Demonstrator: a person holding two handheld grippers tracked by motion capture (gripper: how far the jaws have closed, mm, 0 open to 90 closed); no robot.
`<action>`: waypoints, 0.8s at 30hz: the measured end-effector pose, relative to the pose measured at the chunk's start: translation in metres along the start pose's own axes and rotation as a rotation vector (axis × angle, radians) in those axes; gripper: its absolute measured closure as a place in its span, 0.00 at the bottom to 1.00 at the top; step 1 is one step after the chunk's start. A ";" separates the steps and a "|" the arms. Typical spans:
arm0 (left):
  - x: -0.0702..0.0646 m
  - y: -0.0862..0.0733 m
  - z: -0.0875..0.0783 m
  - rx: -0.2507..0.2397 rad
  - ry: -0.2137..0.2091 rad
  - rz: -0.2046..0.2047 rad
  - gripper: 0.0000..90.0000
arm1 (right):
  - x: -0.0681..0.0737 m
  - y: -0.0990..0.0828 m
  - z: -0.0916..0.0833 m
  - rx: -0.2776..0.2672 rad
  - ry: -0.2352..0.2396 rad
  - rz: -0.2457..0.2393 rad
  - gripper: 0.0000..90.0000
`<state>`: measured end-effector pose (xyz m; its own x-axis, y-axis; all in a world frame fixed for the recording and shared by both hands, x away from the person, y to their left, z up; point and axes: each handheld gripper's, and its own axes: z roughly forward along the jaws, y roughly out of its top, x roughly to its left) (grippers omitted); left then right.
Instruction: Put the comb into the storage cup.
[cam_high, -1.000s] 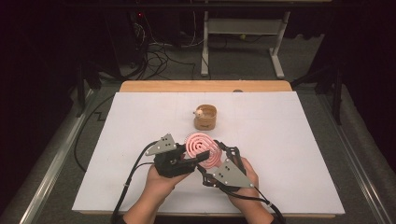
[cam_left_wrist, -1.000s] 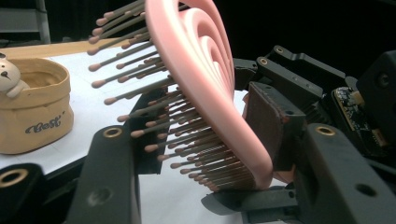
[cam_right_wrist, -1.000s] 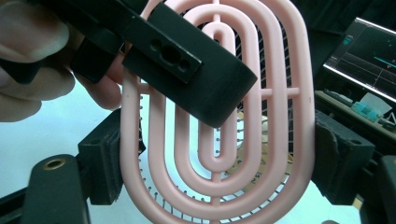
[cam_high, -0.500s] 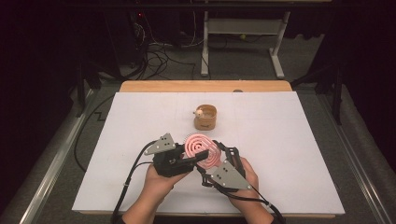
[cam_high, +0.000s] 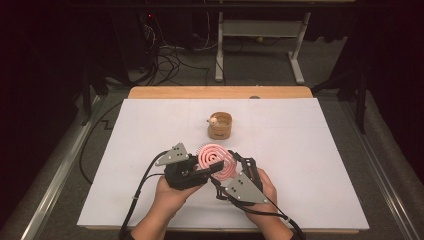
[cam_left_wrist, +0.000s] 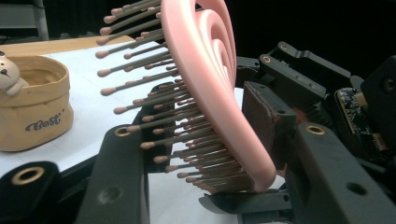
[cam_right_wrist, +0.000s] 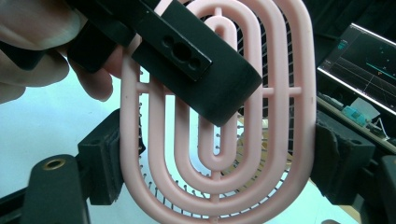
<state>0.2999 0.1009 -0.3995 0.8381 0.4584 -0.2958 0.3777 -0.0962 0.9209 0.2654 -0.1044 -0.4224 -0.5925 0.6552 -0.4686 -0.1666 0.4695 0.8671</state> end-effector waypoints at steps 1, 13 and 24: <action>0.000 0.000 0.000 0.000 0.003 0.003 0.61 | 0.000 0.000 0.000 0.000 -0.002 -0.001 0.22; -0.003 0.003 -0.001 -0.003 -0.006 -0.007 0.64 | 0.001 0.001 0.000 -0.003 -0.021 -0.012 0.22; -0.007 0.005 -0.001 -0.016 0.021 0.025 0.68 | 0.002 0.002 0.000 -0.004 -0.051 -0.013 0.22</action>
<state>0.2955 0.0986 -0.3930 0.8389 0.4741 -0.2672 0.3501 -0.0943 0.9319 0.2637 -0.1019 -0.4212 -0.5491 0.6786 -0.4878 -0.1773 0.4759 0.8615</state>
